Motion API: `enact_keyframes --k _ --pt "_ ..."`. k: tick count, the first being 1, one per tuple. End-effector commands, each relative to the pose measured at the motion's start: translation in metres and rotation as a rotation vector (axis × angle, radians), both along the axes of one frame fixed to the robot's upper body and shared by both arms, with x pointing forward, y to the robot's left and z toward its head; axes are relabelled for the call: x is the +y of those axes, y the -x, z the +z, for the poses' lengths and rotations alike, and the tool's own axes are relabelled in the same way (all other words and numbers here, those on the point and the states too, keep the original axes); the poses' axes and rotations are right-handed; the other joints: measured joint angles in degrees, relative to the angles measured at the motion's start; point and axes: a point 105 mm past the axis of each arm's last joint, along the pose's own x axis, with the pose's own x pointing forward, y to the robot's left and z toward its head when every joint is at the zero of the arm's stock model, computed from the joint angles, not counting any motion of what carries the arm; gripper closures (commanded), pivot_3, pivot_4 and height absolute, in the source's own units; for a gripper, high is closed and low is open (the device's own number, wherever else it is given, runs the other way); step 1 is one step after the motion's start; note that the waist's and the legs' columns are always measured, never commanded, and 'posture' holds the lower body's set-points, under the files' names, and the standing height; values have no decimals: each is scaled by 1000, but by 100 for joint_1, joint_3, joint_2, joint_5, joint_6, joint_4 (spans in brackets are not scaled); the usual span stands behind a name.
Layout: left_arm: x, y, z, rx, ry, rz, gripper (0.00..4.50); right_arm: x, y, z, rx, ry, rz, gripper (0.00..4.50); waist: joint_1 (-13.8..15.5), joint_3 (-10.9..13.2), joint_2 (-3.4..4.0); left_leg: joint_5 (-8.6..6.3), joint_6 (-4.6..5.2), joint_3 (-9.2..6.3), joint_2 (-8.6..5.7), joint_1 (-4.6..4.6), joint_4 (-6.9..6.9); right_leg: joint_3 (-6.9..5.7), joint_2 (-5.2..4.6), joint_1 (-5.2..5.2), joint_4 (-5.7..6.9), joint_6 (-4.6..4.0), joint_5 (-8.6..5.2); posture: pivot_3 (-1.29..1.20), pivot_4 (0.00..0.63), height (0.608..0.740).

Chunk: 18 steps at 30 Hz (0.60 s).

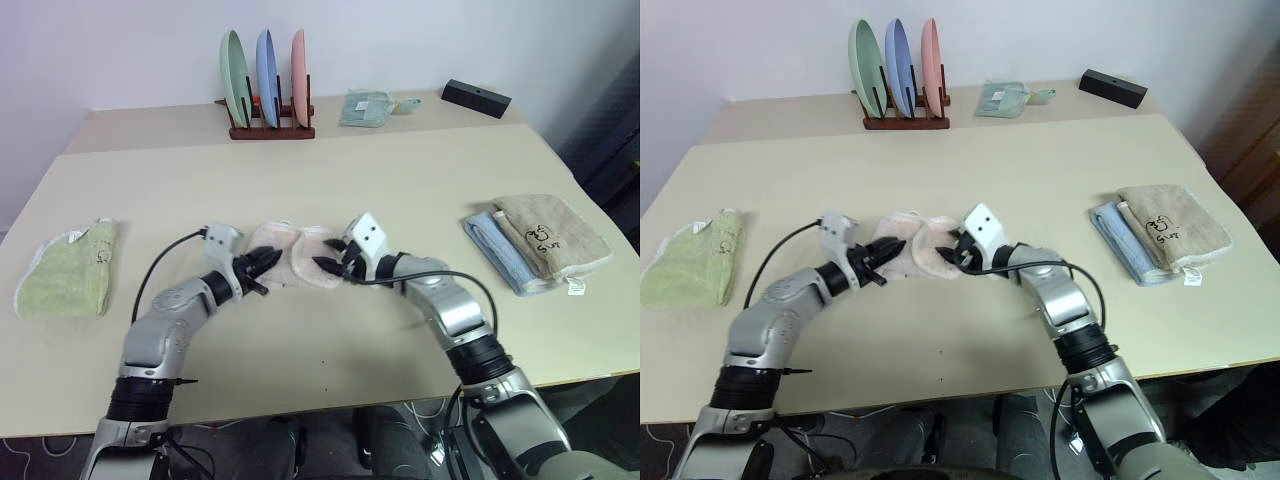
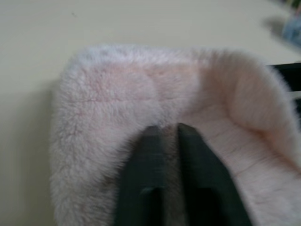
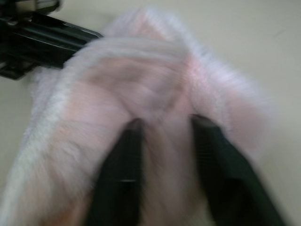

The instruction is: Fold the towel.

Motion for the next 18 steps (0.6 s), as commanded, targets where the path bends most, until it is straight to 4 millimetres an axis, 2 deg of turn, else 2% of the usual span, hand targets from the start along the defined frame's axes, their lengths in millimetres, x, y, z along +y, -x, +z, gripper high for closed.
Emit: enact_keyframes --k 1,2,4,7,9,11,16,18 --pt "36 4 41 -45 175 125 1671 -9 8 45 -137 -33 44 629 -1 0 0 0 0 0 1 1 -1 0 0 0 0 0 0 0 150 730" --pt "45 5 37 9 200 166 1179 -13 13 48 -148 -20 53 167 -6 0 0 0 0 0 1 3 -2 0 0 1 -1 0 0 0 150 730" --pt "52 10 24 110 246 189 182 -18 21 50 -169 16 77 0 -8 0 0 0 0 0 1 6 -5 0 1 3 -1 0 0 0 150 730" --pt "50 15 6 225 256 188 182 -20 27 50 -180 44 97 0 -7 1 -2 -1 1 1 1 6 -4 0 1 5 -2 1 -1 0 150 730" --pt "39 17 -13 313 250 169 182 -17 32 50 -182 50 121 0 8 1 -2 -1 0 1 0 7 -1 0 1 7 -1 1 0 0 150 730" --pt "26 17 -21 353 244 136 182 -15 34 49 -185 55 135 0 31 1 -3 -1 0 1 -1 10 -1 0 0 10 -1 1 0 0 150 730" --pt "-12 10 -21 365 288 36 182 -9 37 44 -196 79 143 0 59 0 -3 -1 1 -2 -6 15 3 -2 -7 22 -4 1 0 0 150 730" --pt "-18 8 -21 362 290 34 682 -8 37 43 -200 85 140 0 48 -1 -5 -1 1 -3 -8 13 5 -4 -9 23 -6 2 1 0 150 730"
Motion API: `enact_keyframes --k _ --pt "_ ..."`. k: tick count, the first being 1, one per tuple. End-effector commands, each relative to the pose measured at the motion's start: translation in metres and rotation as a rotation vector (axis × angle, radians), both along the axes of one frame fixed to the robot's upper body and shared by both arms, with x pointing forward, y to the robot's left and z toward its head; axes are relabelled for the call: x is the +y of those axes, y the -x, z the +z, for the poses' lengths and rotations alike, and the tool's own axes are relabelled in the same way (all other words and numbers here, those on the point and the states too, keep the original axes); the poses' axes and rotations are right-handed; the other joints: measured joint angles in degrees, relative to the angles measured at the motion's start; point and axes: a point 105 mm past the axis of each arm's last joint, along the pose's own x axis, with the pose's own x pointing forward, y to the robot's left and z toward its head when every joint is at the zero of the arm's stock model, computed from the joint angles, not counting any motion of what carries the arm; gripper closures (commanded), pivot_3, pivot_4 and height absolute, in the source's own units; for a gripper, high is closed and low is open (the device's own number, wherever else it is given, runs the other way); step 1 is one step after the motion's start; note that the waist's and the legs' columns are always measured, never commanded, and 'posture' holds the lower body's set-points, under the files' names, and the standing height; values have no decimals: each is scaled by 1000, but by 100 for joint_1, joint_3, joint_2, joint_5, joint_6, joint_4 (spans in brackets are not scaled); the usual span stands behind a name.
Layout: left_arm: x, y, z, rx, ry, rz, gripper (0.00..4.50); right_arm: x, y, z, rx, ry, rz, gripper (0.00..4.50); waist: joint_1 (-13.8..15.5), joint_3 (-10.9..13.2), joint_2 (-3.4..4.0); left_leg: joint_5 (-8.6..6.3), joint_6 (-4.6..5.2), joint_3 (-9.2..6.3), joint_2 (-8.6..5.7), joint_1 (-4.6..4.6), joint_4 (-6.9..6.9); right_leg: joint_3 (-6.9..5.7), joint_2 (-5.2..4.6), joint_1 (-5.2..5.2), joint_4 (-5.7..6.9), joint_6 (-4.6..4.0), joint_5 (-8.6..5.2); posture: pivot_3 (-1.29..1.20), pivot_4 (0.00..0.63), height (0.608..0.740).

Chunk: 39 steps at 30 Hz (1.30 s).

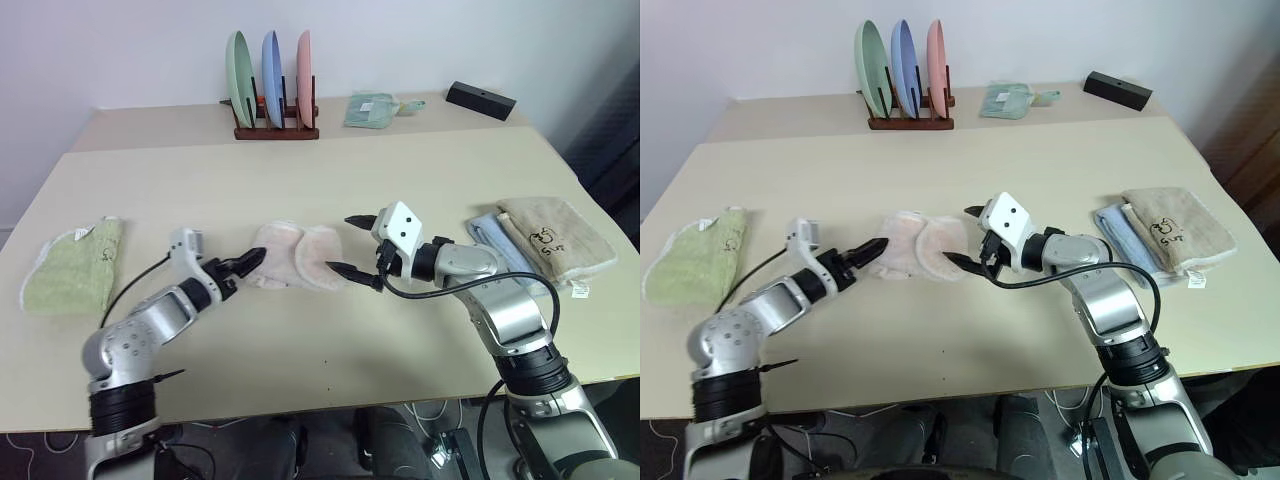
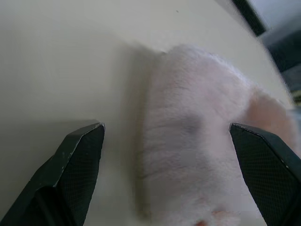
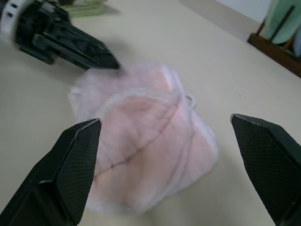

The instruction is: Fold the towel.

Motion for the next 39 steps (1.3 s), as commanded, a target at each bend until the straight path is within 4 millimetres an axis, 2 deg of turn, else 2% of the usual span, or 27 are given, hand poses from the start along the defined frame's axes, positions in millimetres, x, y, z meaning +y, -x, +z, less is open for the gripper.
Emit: enact_keyframes --k 1,2,3,4,8,9,11,14,15,16,17,19,22,24,26,28,30,33,36,39 --pt "-16 -2 0 0 -2 -42 948 4 6 10 -61 -4 17 0 -27 0 0 0 0 0 0 0 -1 0 0 -1 0 0 0 0 150 730" --pt "-17 -3 0 -4 4 -38 1370 5 6 10 -61 -4 16 0 -30 0 0 0 0 0 2 -1 -1 1 1 -4 0 0 0 0 150 730" --pt "-18 -4 1 -15 1 -34 1988 4 7 9 -61 -2 12 0 -44 0 0 0 0 0 4 -1 -2 1 3 -5 1 0 0 0 150 730" --pt "-20 -5 2 -23 -2 -31 2347 3 7 8 -60 -1 9 0 -48 0 0 0 -1 1 6 -1 -4 3 6 -8 1 0 0 0 150 730" --pt "-21 -7 9 -63 28 -17 4466 -2 8 5 -64 14 -13 0 -33 0 0 1 -2 2 7 -3 -4 4 6 -9 1 0 0 0 150 730" --pt "-21 -8 11 -73 30 -12 4466 -3 8 5 -65 16 -17 0 -32 0 0 0 -2 2 6 -4 -3 3 5 -9 1 0 0 0 150 730" --pt "-17 -11 26 -153 39 24 4466 -7 4 5 -78 25 -37 0 -26 1 -1 0 -2 3 6 -3 -3 3 5 -8 1 0 0 0 150 730" --pt "0 -20 45 -234 24 128 4466 -12 -3 6 -98 38 -75 0 -28 1 -1 1 -2 3 6 -4 -3 3 5 -9 1 0 0 0 150 730" --pt "17 -26 54 -267 13 221 4466 -13 -5 6 -104 40 -82 0 -28 1 -1 1 -2 2 6 -4 -3 3 5 -9 1 0 0 0 150 730" --pt "50 -33 69 -320 -2 395 4466 -14 -5 7 -109 40 -84 0 -28 2 -3 1 -2 3 6 -3 -3 3 5 -8 1 0 0 0 150 730" --pt "90 -35 84 -363 -28 606 4466 -15 -6 7 -111 39 -85 0 -32 3 -5 1 -2 3 6 -4 -3 3 6 -9 0 0 0 0 150 730" --pt "140 -25 101 -402 -37 867 4466 -16 -6 6 -111 39 -84 0 -66 9 -14 2 -5 5 11 -4 -4 3 11 -15 1 -4 2 0 150 730" --pt "191 4 104 -407 -28 1143 4466 -14 -5 1 -104 44 -72 0 -90 7 -12 -6 -17 16 24 -1 -15 6 22 -23 -2 -7 4 0 150 730" --pt "209 20 97 -392 15 1265 4466 -12 -5 -2 -100 48 -65 0 -44 8 -14 -8 -13 18 22 -4 -15 5 20 -24 -8 -6 4 0 150 730" --pt "222 32 75 -302 69 1365 4466 -10 -5 -4 -98 51 -56 0 1 5 -25 -10 -10 17 18 -9 -2 2 17 -20 -9 -5 5 0 150 730" --pt "221 36 52 -213 80 1365 4466 -7 -5 -5 -101 50 -46 0 41 0 -40 -10 -9 9 15 -4 4 -4 13 -6 -11 -3 6 0 150 730" --pt "215 36 40 -172 61 1327 4466 -6 -5 -5 -103 48 -43 0 87 -1 -43 -10 -9 9 15 -1 8 -4 13 -1 -10 -1 7 0 150 730" --pt "217 46 32 -156 173 1381 4466 -6 -6 -6 -102 50 -44 0 128 -1 -44 -10 -9 9 16 0 8 -4 15 -1 -8 -1 8 0 150 730" --pt "217 54 22 -138 224 1409 3372 -7 -6 -8 -99 55 -44 0 117 -1 -45 -10 -9 11 17 2 8 -3 14 -1 -8 -1 8 0 150 730" --pt "215 56 20 -139 220 1404 1837 -7 -6 -10 -99 60 -42 0 103 -1 -45 -10 -9 13 20 3 6 -3 18 -3 -7 -1 7 0 150 730"
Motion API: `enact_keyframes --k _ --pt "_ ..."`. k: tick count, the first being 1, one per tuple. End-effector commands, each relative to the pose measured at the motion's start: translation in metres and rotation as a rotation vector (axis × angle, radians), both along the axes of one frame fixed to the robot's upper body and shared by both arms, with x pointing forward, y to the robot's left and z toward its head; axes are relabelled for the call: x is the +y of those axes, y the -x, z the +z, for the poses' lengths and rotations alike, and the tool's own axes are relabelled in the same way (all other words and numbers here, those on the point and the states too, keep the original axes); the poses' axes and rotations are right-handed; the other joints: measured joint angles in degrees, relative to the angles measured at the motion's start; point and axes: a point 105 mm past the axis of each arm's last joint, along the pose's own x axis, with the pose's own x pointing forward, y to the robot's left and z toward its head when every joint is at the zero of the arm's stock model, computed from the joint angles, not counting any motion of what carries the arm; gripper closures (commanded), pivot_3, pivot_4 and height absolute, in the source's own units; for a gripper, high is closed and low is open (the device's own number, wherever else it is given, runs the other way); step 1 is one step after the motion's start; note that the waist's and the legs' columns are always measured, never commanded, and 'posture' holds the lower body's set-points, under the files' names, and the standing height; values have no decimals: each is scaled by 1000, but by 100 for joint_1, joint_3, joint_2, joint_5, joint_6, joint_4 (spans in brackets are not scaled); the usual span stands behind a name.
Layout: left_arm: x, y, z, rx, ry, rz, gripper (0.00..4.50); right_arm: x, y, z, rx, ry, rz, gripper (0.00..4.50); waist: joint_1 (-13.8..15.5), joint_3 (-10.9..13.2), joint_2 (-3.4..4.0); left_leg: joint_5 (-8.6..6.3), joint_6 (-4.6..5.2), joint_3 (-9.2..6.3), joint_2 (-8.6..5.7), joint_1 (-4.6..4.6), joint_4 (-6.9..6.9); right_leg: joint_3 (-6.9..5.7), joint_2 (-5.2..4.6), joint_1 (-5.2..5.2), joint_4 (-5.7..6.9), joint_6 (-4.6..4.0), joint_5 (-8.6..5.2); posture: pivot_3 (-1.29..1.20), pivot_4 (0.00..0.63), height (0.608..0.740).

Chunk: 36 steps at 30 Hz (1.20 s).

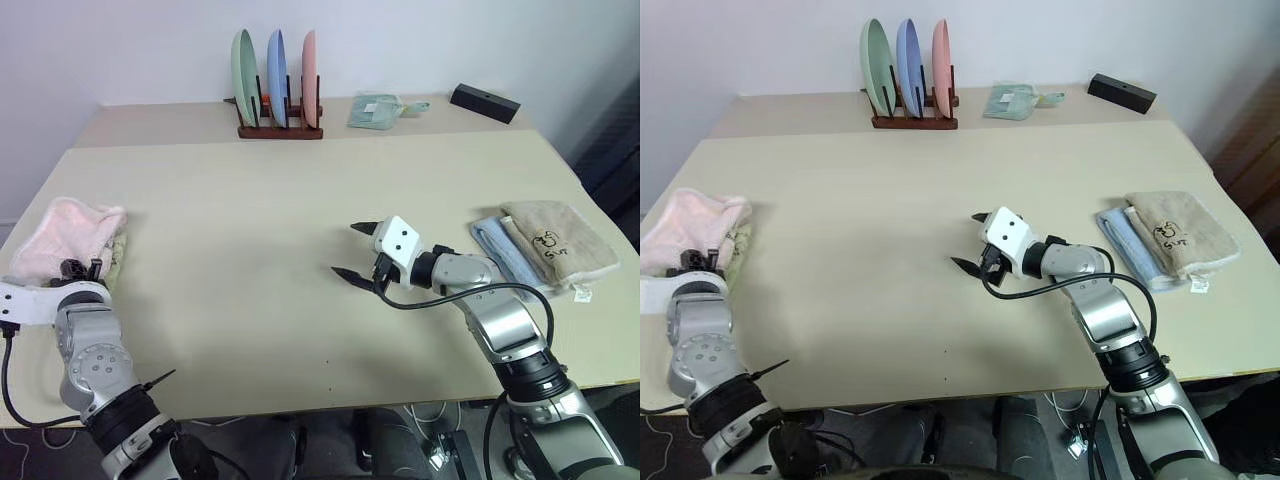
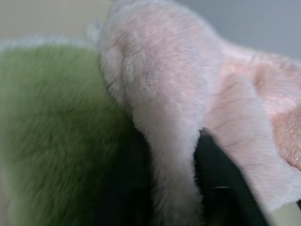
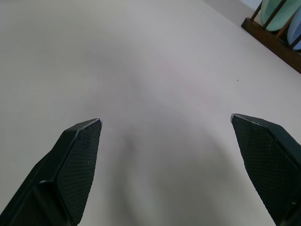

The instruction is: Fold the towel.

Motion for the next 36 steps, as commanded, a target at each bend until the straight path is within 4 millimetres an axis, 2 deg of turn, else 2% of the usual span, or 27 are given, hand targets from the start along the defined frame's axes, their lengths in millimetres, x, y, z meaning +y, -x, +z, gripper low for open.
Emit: enact_keyframes --k 1,3,4,8,10,11,13,15,17,18,20,21,22,25,29,36 --pt "4 10 13 -44 -33 30 1313 5 1 8 -46 -6 24 0 -3 0 0 0 0 0 2 0 0 0 2 0 0 0 0 0 150 730" --pt "5 17 14 -33 -63 20 324 4 2 8 -46 -5 25 0 -3 0 0 0 -1 1 2 0 -1 0 2 0 1 0 0 0 150 730" --pt "6 22 16 -27 -87 16 46 4 2 7 -45 -4 25 0 -7 0 0 0 0 2 2 0 -1 1 1 0 0 0 0 0 150 730" --pt "15 46 25 -3 -192 37 46 3 2 7 -43 -1 23 0 -10 0 0 0 0 3 3 1 -3 3 2 -2 0 -1 0 0 150 730" --pt "26 64 44 7 -313 76 46 1 1 5 -39 4 23 0 -10 1 -1 0 0 3 3 2 -3 3 2 0 0 -1 0 0 150 730" --pt "27 65 58 27 -414 62 46 1 1 4 -35 9 25 0 -7 1 -1 0 0 3 3 1 -3 3 3 0 0 -1 -1 0 150 730" --pt "19 58 79 46 -565 1 46 0 -1 3 -28 7 26 0 14 1 -1 0 0 2 4 2 -4 3 4 0 1 -2 -1 0 150 730" --pt "-4 37 100 60 -749 -136 46 1 -3 1 -15 -8 18 0 47 0 -3 0 0 0 0 4 -3 0 3 10 -1 -3 -1 0 150 730" --pt "-37 16 106 132 -956 -309 46 -2 -6 -2 -12 -4 6 0 46 0 -3 0 1 -6 -6 6 -2 -9 3 17 -2 -3 -1 0 150 730" --pt "-78 1 103 83 -1038 -505 46 -5 -9 -4 -6 -8 -19 0 35 -1 1 -2 4 -5 -8 10 -3 -9 3 22 -2 -3 -1 0 150 730" --pt "-135 -10 93 14 -1129 -781 46 -12 -15 -7 4 -23 -67 0 5 -2 4 -7 13 5 -9 17 -4 -3 0 22 -2 -2 -1 0 150 730" --pt "-154 -13 85 -5 -1153 -868 46 -17 -18 -7 4 -32 -97 0 -11 -2 4 -8 14 8 -9 16 -4 0 -1 19 -3 -2 -1 0 150 730" --pt "-162 -16 77 6 -1170 -899 46 -23 -21 -7 0 -39 -127 0 -37 -2 4 -8 14 11 -7 14 -5 4 -4 15 -4 -2 -1 0 150 730" --pt "-173 -25 66 18 -1177 -924 46 -40 -27 -5 -7 -53 -198 0 -178 2 9 -7 12 13 3 -1 -14 8 2 -11 -2 -2 -1 0 150 730" --pt "-183 -31 45 52 -1186 -998 46 -59 -25 -6 2 -93 -277 0 -182 1 12 -3 5 13 9 -4 -21 10 6 -18 2 -4 -1 0 150 730" --pt "-185 -30 26 94 -1187 -1085 46 -72 -11 3 32 -188 -278 0 -138 3 13 -6 10 14 5 -5 -13 13 1 -12 -1 -3 0 0 150 730"
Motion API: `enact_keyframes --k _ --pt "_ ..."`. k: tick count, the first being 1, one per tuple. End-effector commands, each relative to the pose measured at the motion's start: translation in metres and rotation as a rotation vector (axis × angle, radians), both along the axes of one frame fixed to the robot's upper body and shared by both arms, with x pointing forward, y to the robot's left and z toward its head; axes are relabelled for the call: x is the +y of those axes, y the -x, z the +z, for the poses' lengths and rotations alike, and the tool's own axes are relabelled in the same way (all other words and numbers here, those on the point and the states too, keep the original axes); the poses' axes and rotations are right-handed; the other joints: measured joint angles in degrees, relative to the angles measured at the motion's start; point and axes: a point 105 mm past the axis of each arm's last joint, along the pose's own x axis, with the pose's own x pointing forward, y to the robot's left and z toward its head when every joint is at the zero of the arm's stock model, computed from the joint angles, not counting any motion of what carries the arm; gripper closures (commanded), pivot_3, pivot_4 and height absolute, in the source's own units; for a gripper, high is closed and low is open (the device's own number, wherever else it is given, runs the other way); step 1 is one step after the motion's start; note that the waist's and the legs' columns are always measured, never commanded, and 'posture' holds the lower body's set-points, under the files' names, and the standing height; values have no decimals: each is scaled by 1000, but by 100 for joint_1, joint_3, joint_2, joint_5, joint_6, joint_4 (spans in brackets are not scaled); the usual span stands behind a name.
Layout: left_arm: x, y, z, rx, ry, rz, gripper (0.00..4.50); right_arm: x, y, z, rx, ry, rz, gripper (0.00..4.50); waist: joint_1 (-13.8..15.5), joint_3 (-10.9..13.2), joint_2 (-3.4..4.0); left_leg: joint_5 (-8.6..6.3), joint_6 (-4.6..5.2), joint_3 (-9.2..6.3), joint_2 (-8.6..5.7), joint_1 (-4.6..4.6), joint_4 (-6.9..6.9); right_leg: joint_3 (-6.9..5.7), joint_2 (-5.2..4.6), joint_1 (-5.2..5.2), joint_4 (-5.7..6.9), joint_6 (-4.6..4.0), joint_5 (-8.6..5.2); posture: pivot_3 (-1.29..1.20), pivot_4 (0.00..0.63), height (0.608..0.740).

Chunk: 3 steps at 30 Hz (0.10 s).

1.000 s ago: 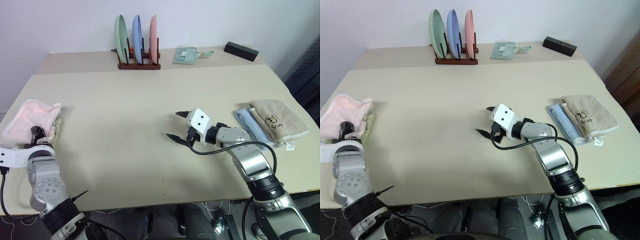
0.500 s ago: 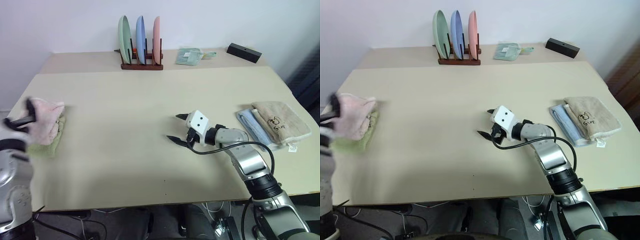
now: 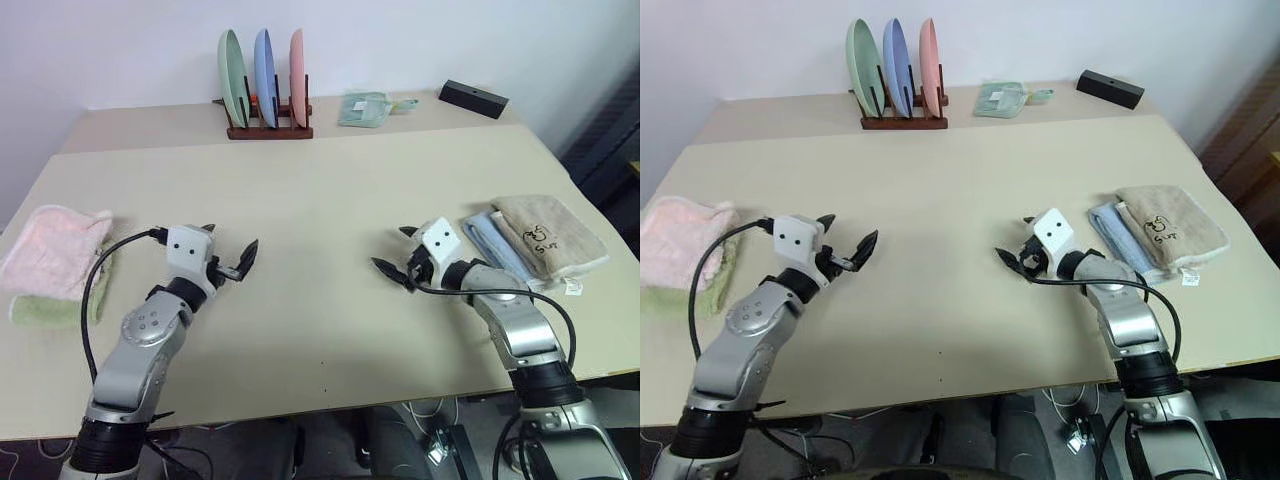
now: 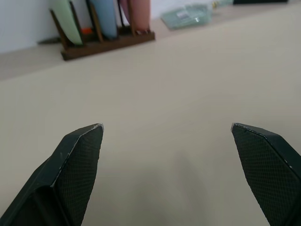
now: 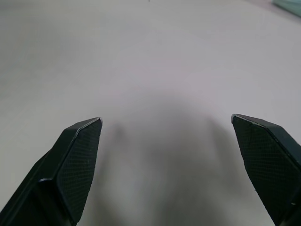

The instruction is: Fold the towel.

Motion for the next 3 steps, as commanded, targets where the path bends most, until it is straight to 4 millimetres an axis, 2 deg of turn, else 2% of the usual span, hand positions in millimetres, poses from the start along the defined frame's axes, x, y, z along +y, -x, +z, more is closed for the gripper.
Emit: enact_keyframes --k 1,3 --pt "0 4 5 -23 -13 -34 46 0 7 26 -58 -55 42 0 -2 0 0 0 0 0 0 0 0 0 0 0 0 0 0 0 150 730" --pt "2 7 3 -16 -12 -48 46 2 11 27 -35 -83 78 0 -3 0 0 0 1 -1 1 2 0 0 0 2 0 0 0 0 150 730"
